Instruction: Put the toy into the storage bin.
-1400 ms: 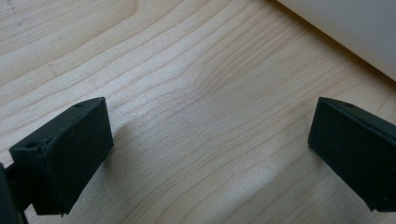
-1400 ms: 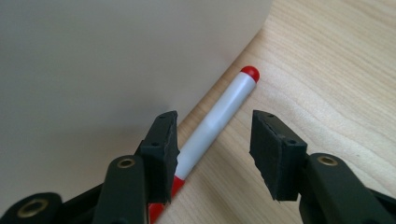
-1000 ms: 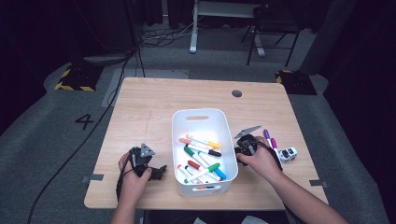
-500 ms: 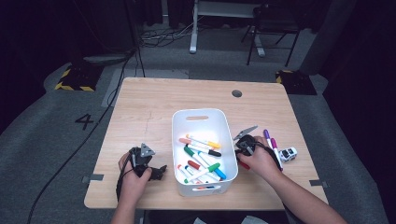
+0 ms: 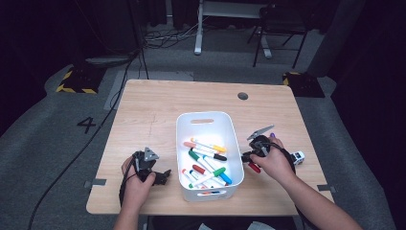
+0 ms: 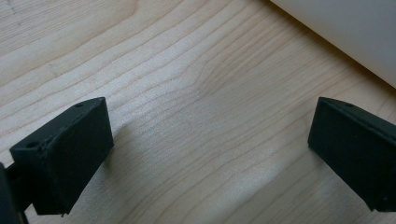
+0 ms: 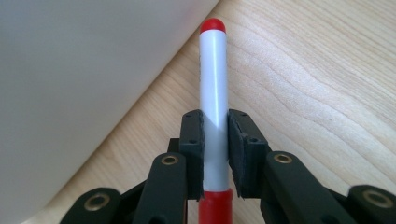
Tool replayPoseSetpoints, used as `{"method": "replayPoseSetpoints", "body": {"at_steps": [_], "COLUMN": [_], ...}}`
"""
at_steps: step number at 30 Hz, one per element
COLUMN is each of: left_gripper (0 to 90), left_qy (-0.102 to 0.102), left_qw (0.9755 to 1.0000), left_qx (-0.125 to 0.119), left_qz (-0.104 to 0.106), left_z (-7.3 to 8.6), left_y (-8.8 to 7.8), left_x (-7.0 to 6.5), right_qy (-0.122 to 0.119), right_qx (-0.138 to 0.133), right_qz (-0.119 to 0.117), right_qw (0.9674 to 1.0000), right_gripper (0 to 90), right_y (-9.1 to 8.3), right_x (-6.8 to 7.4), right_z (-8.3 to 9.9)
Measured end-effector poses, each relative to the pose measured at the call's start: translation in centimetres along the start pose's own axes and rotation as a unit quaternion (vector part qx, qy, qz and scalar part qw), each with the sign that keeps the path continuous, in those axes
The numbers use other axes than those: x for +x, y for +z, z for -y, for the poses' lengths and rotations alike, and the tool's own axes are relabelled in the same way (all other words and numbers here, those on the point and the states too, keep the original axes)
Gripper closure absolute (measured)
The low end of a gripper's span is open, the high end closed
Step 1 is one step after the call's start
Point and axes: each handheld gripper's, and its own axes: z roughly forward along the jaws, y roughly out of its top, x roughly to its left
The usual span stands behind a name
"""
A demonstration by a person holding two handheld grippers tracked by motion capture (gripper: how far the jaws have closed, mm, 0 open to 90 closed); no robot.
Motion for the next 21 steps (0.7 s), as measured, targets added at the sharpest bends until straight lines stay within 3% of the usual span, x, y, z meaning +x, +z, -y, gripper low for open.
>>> {"method": "replayPoseSetpoints", "body": {"at_steps": [8, 21], "left_gripper": [0.2, 0.2], "left_qy": [0.0, 0.0], "left_qw": [1.0, 1.0], "left_qx": [0.0, 0.0], "left_qz": [0.0, 0.0], "left_z": [0.0, 0.0], "left_y": [0.0, 0.0], "left_x": [0.0, 0.0], "right_qy": [-0.005, -0.015], "right_qx": [-0.015, -0.043], "right_qz": [-0.004, -0.017], "right_qw": [0.9999, 0.9988], "right_gripper": [77.1, 77.1], "right_y": [-2.3, -6.5], "right_x": [0.1, 1.3], "right_z": [0.0, -0.2]}}
